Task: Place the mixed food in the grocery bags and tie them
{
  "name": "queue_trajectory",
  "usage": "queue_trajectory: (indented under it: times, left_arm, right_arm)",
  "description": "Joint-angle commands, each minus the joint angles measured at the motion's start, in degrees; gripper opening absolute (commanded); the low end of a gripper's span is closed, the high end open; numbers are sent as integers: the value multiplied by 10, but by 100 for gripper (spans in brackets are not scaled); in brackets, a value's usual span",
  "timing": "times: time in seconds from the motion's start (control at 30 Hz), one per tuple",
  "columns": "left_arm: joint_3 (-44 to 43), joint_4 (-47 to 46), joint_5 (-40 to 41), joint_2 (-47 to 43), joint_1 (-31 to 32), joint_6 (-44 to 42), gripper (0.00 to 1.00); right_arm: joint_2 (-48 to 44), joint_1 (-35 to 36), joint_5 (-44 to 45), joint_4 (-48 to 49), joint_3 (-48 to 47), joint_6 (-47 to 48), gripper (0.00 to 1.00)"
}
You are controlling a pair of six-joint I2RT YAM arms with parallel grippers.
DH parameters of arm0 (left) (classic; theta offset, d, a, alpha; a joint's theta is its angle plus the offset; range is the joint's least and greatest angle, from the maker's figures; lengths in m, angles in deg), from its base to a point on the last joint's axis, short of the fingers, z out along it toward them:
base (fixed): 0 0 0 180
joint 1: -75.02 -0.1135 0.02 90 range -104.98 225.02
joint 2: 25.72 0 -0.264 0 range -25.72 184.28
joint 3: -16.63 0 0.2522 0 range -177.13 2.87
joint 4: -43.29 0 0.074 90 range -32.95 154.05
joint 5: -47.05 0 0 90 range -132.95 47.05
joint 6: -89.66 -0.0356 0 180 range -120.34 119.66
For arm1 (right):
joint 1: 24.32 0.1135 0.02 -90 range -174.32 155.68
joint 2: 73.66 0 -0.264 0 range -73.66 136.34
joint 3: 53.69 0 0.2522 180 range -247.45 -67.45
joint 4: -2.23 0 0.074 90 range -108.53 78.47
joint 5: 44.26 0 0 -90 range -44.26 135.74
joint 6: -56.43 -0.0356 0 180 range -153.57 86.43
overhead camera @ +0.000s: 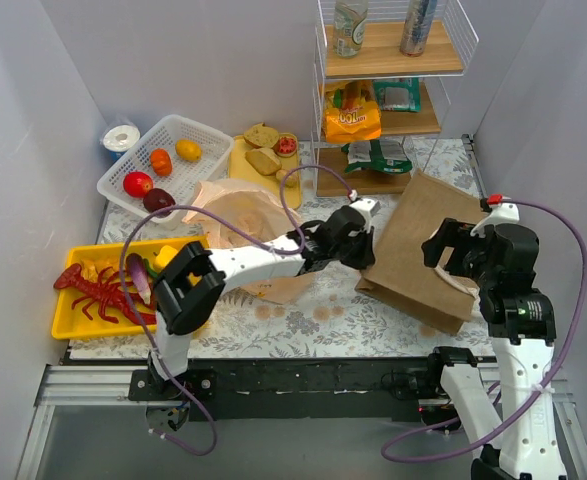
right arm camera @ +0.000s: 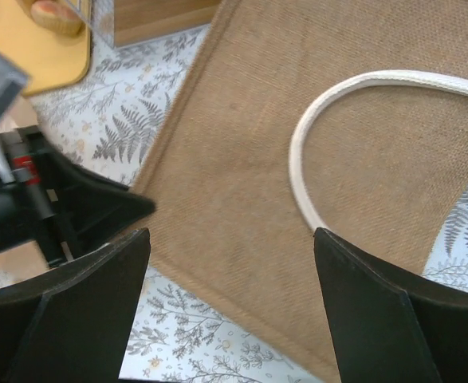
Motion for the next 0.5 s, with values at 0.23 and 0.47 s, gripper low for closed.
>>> queue_trajectory:
  times: [0.23,0.47]
  left_arm:
    - [233,36,132,-330,-24,27,0]
    - [227,108,198,-355,-31,-9,21]
  right_arm:
    - [59,-1,-164,26,54,11,83]
    - [62,-1,-202,83,98,-14,83]
